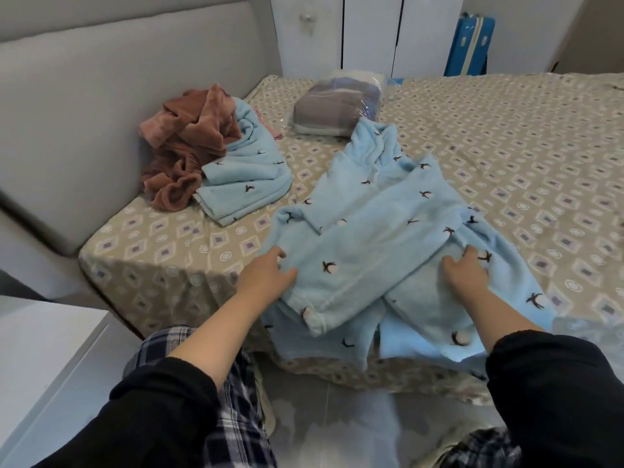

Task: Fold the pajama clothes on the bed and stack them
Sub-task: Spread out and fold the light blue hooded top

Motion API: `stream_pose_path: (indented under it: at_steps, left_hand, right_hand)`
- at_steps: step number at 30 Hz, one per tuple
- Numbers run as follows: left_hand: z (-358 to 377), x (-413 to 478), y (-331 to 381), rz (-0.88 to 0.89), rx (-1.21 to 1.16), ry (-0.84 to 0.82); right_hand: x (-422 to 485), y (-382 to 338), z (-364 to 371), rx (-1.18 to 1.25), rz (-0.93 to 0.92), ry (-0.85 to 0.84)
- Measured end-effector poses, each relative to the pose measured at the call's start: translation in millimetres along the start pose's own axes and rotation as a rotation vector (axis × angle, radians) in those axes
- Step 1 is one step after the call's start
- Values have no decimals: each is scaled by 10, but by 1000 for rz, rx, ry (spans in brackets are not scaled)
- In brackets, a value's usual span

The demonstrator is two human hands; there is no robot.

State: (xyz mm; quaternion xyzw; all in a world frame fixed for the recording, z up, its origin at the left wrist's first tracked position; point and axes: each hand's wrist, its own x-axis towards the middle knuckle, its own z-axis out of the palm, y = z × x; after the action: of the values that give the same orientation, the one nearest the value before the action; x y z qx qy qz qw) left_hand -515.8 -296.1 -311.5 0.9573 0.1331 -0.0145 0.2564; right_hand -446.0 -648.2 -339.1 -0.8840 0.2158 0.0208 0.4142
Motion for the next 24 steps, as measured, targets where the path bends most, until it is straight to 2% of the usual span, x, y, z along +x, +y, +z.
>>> stream_pose_path:
  at_steps: [1,3,6,8,10,11,14,19,22,24]
  left_hand:
    - [47,8,16,24,32,24]
    - [119,39,79,52,67,-39]
    - [132,124,139,-55,-103,-176]
    - [106,142,162,-102,-21,-97]
    - [99,133,247,17,354,57]
    - [129,145,324,109,465,124]
    - [308,218,693,307,386,152]
    - [716,505,1355,532,319,-14]
    - [959,613,1477,505,313,-125]
    - [1093,617,1432,435,299,-112]
  right_hand:
    - [6,-18,11,-25,-7,8]
    - [10,-51,26,-51,-22,10]
    - [8,-38,24,-60,-39,1]
    - [-3,-22,7,-65,-52,-3]
    - [-22,-8,-6,-78,-72,-5]
    - [-34,-2,-8,-92,-91,-5]
    - [-53,22,-9,-131,-142,-1]
    - [-71,34,-21,-184,-165,12]
    - [-55,48,7,-238,-174,44]
    - [-41,58,17,-324,-198,84]
